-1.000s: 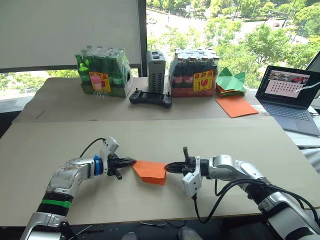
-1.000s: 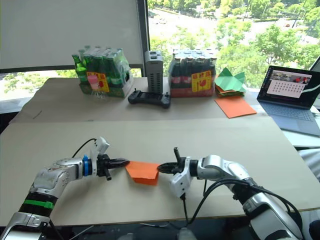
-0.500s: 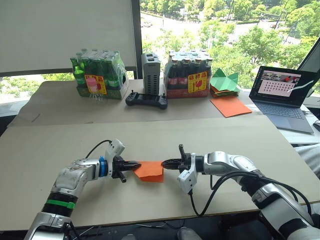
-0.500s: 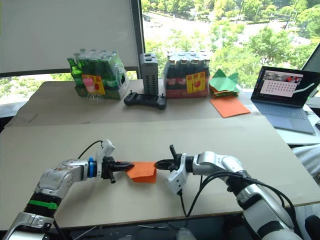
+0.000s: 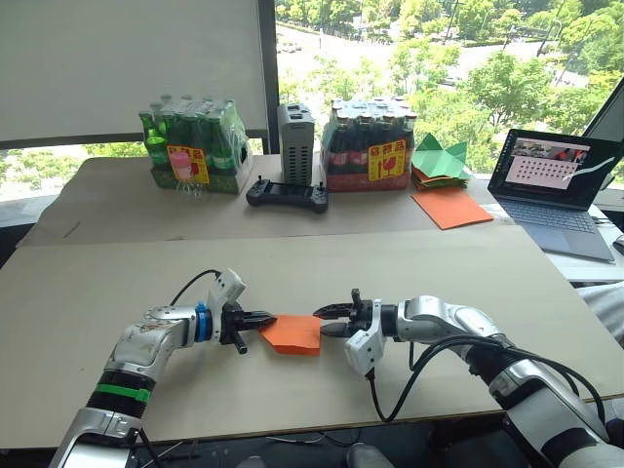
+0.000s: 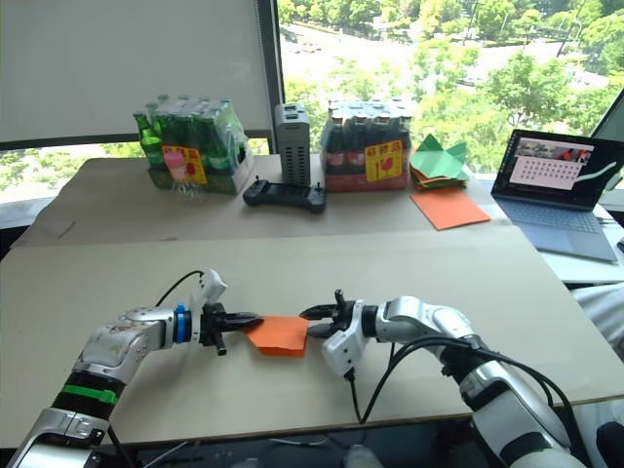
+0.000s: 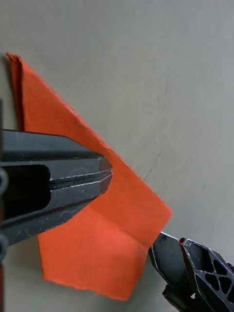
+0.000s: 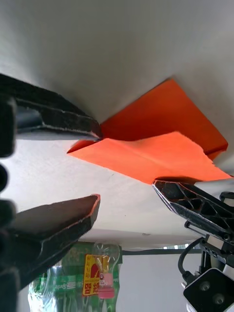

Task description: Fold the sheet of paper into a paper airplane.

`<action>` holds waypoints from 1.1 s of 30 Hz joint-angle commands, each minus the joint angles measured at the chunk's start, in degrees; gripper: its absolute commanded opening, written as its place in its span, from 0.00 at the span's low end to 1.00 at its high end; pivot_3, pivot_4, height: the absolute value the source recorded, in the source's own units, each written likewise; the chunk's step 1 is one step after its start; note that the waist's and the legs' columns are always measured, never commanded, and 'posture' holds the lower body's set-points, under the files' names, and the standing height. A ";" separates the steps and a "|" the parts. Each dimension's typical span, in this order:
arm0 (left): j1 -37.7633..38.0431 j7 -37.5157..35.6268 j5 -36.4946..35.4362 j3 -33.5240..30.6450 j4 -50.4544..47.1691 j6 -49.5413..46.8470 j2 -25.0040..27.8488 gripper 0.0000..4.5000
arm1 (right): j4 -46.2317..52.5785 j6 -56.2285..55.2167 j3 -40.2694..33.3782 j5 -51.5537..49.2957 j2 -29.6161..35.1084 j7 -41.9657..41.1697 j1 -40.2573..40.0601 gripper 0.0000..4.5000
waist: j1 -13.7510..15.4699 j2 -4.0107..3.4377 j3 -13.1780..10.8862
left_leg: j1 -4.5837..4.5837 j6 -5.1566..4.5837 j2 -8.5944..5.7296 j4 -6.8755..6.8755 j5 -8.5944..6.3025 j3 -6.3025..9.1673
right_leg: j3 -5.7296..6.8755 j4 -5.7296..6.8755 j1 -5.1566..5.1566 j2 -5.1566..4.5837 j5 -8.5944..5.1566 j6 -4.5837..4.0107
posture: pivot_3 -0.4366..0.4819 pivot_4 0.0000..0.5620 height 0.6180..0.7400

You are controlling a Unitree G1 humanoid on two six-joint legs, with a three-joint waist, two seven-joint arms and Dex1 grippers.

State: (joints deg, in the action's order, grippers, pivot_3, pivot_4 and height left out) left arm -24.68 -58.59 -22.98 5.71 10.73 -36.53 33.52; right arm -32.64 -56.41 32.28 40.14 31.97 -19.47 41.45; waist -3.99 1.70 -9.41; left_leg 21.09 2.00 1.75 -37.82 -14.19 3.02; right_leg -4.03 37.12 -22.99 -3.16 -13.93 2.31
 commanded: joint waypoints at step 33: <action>1.62 1.35 0.60 -0.75 -1.00 -2.63 -0.62 0.00 | 19.88 9.55 -5.18 -17.99 1.43 -15.62 -12.58 0.65 | 0.44 -0.01 -0.01 | 0.07 -0.04 -0.01 0.00 -0.02 -0.01 | 0.01 -0.05 -0.05 -0.01 -0.04 0.03 | 0.48 0.27 1.00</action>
State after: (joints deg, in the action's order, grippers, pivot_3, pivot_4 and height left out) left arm -24.18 -57.80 -22.94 4.73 9.75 -37.88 32.59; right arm -13.21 -46.75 28.55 22.36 33.54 -35.73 28.21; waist -3.55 1.69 -9.42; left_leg 21.17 1.97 1.74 -37.81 -14.21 3.01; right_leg -4.03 37.07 -23.04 -3.18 -13.97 2.34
